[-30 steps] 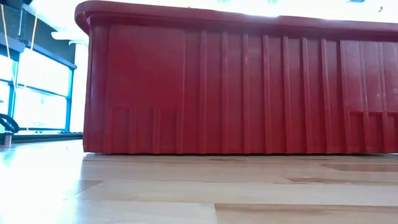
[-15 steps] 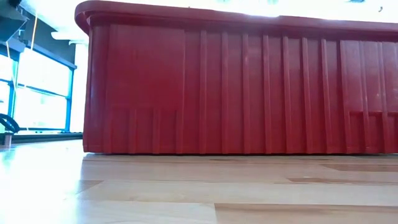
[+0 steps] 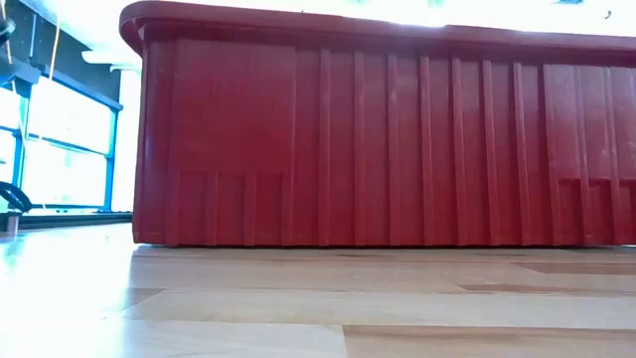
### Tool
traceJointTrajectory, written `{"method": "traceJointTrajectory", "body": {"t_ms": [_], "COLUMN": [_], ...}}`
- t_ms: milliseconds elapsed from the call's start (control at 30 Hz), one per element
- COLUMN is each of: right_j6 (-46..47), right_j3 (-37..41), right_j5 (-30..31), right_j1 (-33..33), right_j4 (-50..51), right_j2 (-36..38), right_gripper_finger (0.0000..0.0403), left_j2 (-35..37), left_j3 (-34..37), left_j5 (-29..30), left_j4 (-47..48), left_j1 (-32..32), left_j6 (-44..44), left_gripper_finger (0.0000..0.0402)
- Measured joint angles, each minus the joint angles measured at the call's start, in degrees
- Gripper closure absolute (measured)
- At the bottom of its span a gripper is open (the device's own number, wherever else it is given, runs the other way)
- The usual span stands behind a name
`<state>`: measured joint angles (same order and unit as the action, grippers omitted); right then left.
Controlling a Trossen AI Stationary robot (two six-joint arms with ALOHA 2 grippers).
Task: Pick and place slides into bin
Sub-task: Put the green slipper into the red bin
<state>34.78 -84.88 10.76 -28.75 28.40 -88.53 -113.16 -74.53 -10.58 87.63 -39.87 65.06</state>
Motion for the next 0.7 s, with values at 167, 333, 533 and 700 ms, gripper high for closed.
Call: {"method": "traceJointTrajectory", "body": {"t_ms": [167, 333, 533, 700], "right_j6": [0.3, -0.1, -0.2, 1.2], "right_j3": [0.0, 0.0, 0.0, 0.0], "right_j5": [0.0, 0.9, 4.1, 4.9], "right_j1": [0.0, 0.0, 0.0, 0.0], "right_j4": [-0.1, -0.1, 0.0, 0.0], "right_j2": [0.0, 0.0, 0.0, 0.0], "right_gripper_finger": [0.0208, 0.0208, 0.0208, 0.0208], "left_j2": [0.0, 0.0, 0.2, 0.4], "left_j3": [0.5, -3.8, -14.2, -28.9], "left_j5": [-3.1, -2.3, 0.1, 6.1], "left_j4": [0.3, 1.6, 2.5, 2.5], "left_j1": [-0.1, -0.1, 0.1, -0.6], "left_j6": [-2.3, -6.6, -9.0, -9.8], "left_gripper_finger": [0.0239, 0.0376, 0.0395, 0.0397]}}
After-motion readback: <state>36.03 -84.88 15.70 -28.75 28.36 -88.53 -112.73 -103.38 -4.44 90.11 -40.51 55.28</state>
